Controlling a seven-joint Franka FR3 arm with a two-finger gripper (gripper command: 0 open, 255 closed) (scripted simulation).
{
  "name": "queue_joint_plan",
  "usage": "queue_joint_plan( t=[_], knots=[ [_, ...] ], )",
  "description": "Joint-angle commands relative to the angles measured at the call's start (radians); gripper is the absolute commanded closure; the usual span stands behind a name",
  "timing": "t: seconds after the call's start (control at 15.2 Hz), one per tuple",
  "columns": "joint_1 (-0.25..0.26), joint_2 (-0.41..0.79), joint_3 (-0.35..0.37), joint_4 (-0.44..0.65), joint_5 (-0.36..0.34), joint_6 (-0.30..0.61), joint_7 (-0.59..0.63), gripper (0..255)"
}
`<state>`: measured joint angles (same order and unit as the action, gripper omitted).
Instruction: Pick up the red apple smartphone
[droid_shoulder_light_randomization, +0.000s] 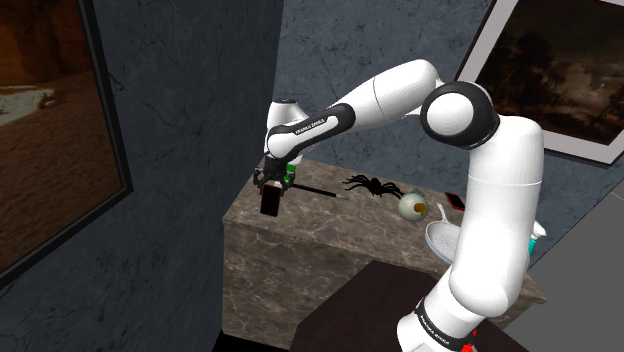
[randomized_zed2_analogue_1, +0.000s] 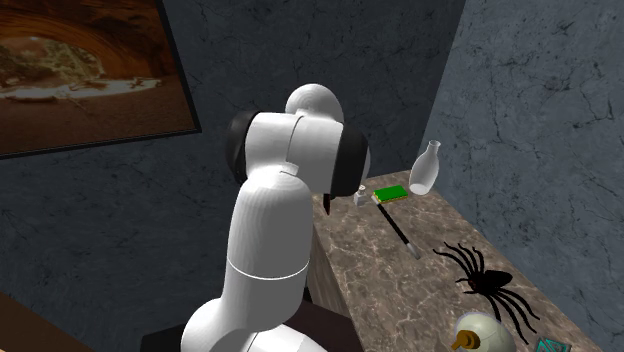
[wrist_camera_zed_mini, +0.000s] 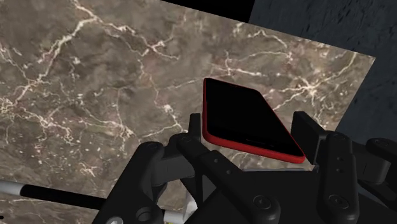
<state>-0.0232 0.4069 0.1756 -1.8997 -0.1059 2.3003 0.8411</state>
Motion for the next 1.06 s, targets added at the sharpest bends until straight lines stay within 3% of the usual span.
queue_joint_plan(
  t=[0.0, 0.99],
  knots=[
    [-0.001, -0.012, 0.002, 0.004, 0.003, -0.016, -0.002, 255],
    [-0.008, -0.102, 0.012, 0.062, 0.028, -0.163, -0.019, 255]
  ],
)
